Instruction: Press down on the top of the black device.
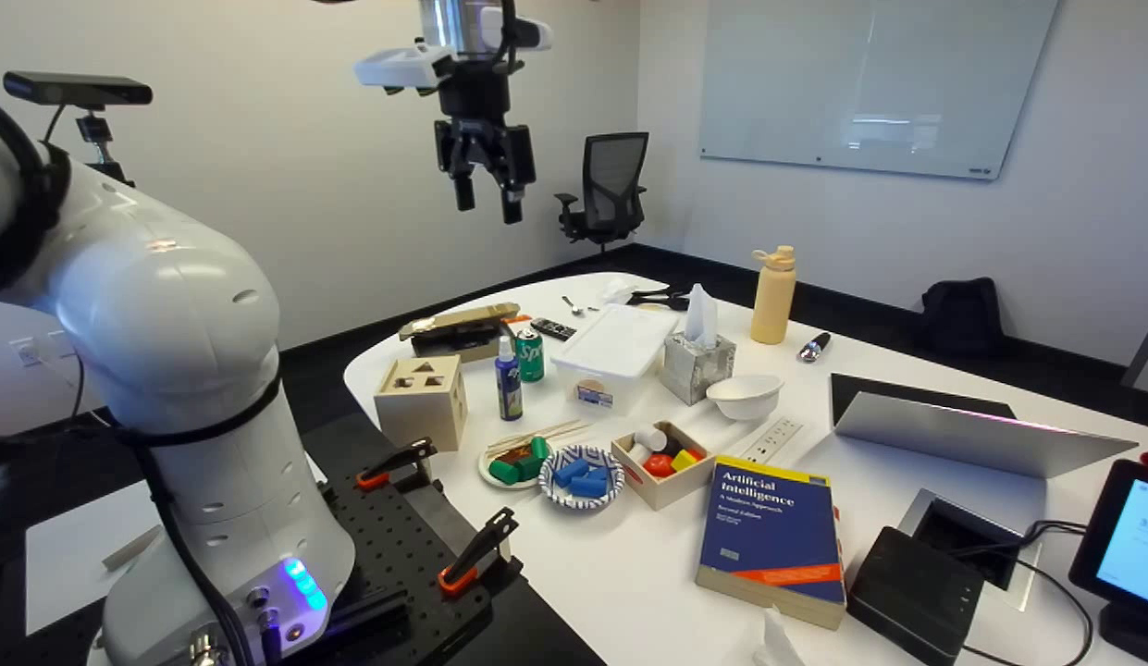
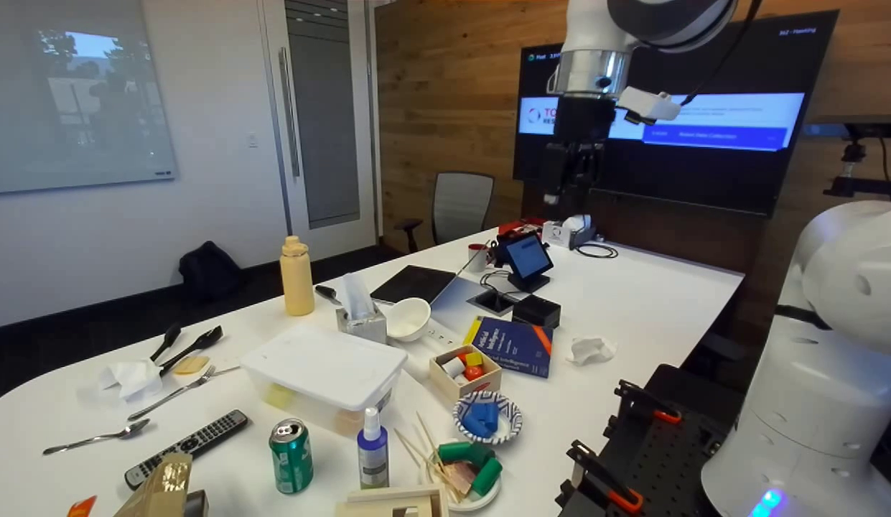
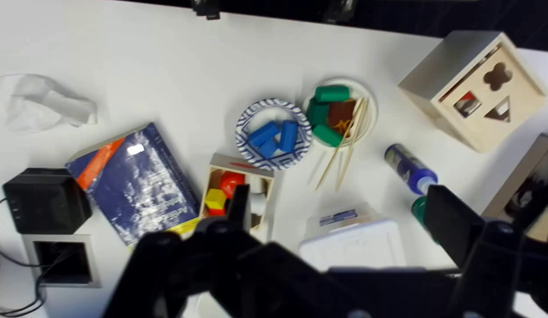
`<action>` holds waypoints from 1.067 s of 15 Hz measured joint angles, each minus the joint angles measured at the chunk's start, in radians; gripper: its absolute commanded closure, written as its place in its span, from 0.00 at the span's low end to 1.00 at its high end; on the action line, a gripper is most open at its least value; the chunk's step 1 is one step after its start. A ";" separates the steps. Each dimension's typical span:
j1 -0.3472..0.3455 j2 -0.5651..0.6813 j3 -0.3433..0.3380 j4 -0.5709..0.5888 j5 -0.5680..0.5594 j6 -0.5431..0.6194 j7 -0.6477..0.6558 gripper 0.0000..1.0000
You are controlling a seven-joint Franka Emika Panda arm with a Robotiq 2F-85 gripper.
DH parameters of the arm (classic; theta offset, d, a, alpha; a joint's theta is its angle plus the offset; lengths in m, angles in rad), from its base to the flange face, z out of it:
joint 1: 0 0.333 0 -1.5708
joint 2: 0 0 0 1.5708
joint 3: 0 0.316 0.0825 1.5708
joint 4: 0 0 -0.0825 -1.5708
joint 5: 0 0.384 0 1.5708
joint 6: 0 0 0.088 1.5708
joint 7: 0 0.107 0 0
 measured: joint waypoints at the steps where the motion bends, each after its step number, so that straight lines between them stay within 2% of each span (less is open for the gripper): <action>1: -0.041 -0.021 -0.047 0.000 -0.033 0.009 -0.043 0.00; 6: -0.211 -0.010 -0.321 0.041 -0.174 0.124 -0.279 0.00; 9: -0.246 0.096 -0.483 0.116 -0.190 0.216 -0.412 0.00; 11: -0.254 0.135 -0.505 0.134 -0.181 0.222 -0.440 0.00; 16: -0.257 0.121 -0.469 0.124 -0.179 0.222 -0.435 0.00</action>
